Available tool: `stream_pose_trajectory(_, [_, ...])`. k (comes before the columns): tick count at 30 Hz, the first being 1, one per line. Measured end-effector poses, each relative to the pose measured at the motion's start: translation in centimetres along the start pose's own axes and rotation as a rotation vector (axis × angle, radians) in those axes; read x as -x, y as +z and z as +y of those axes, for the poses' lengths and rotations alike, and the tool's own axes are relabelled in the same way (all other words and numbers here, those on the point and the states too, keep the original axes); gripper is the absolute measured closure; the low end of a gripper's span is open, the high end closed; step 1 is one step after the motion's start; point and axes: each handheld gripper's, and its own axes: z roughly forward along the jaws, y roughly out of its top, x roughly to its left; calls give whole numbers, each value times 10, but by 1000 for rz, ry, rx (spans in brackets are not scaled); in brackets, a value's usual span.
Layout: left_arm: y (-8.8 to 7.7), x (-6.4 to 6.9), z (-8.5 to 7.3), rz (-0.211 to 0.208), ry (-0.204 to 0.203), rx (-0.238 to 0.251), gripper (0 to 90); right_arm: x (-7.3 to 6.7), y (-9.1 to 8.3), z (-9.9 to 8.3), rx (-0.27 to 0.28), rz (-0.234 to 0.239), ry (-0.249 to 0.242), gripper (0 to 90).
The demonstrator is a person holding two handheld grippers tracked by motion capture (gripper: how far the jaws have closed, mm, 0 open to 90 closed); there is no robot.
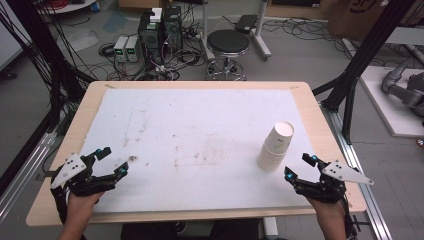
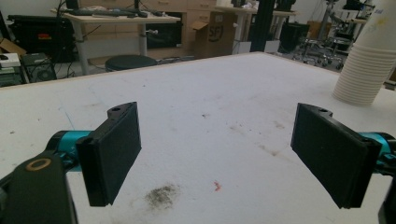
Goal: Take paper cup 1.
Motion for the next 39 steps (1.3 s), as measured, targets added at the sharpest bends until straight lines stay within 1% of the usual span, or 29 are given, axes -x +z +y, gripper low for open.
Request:
stream_pose_trajectory(3, [0,1,0,-1,-3,3,159,1,-4,7,12,-3,9,208])
stream_pose_trajectory(5, [1,1,0,-1,-6,-1,159,2,-4,9,14,-6,5,208])
stream_pose_trajectory(6, [2,1,0,-3,-7,-3,159,5,-4,16,18,-6,2,208])
stream_pose_trajectory(8, [3,1,0,-5,-6,-3,159,5,-4,19,18,-6,-2,208])
stream_pose_trajectory(9, [4,1,0,-5,-6,-4,159,6,-2,26,18,-5,-12,208])
stream_pose_trajectory(10, [4,1,0,-5,-8,-3,159,7,-1,30,20,-5,-14,208])
stream_pose_trajectory(11, [5,1,0,-7,-10,-5,159,7,-1,30,20,-5,-14,208])
stream_pose_trajectory(14, [6,1,0,-10,-12,-5,159,7,4,40,21,0,-20,207])
stream_pose_trajectory(15, [6,1,0,-11,-10,-7,159,8,9,46,24,4,-22,208])
stream_pose_trajectory(16, [6,2,0,-12,-13,-8,159,8,9,46,24,4,-22,208])
stream_pose_trajectory(22, [5,1,-1,-11,-14,-8,159,10,26,59,10,11,-18,207])
stream_pose_trajectory(28, [4,0,-1,-8,-20,-5,159,12,34,67,3,12,-9,208])
stream_pose_trajectory(30, [4,0,-1,-8,-20,-6,159,12,41,70,-7,13,-9,207])
stream_pose_trajectory(39, [3,-1,-2,-8,-26,-6,159,14,55,71,-26,17,4,208])
